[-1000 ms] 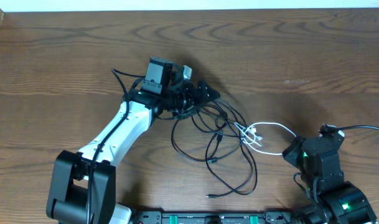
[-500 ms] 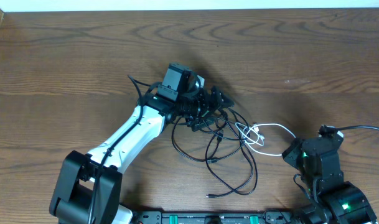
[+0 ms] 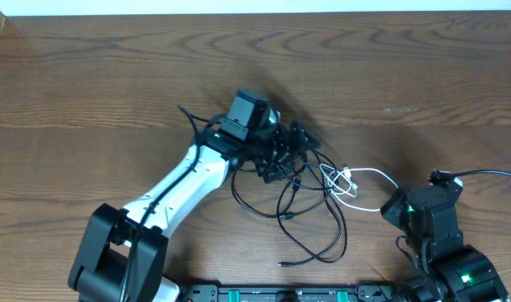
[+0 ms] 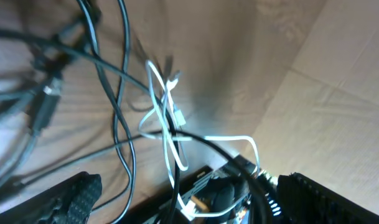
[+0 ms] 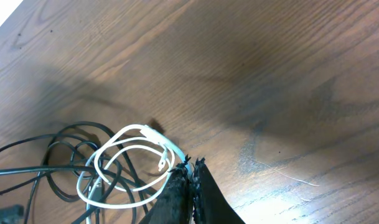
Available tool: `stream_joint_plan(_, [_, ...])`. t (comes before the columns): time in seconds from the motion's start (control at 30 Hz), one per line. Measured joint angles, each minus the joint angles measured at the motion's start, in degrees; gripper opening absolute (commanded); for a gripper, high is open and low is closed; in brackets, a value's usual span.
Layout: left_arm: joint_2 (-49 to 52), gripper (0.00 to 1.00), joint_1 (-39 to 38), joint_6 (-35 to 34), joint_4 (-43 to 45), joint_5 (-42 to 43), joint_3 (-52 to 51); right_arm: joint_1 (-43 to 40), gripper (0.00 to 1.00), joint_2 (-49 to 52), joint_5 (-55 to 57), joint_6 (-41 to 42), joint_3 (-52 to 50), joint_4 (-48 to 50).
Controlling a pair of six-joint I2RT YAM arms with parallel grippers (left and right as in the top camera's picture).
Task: Untangle cables
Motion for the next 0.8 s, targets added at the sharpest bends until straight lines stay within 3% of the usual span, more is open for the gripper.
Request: stream_joint_plan(0.8, [0.0, 0.96, -6.58, -7.13, -0.26, -13.6, 0.0, 0.0, 0.02, 0.0, 0.0, 0.02, 0.0, -0.22])
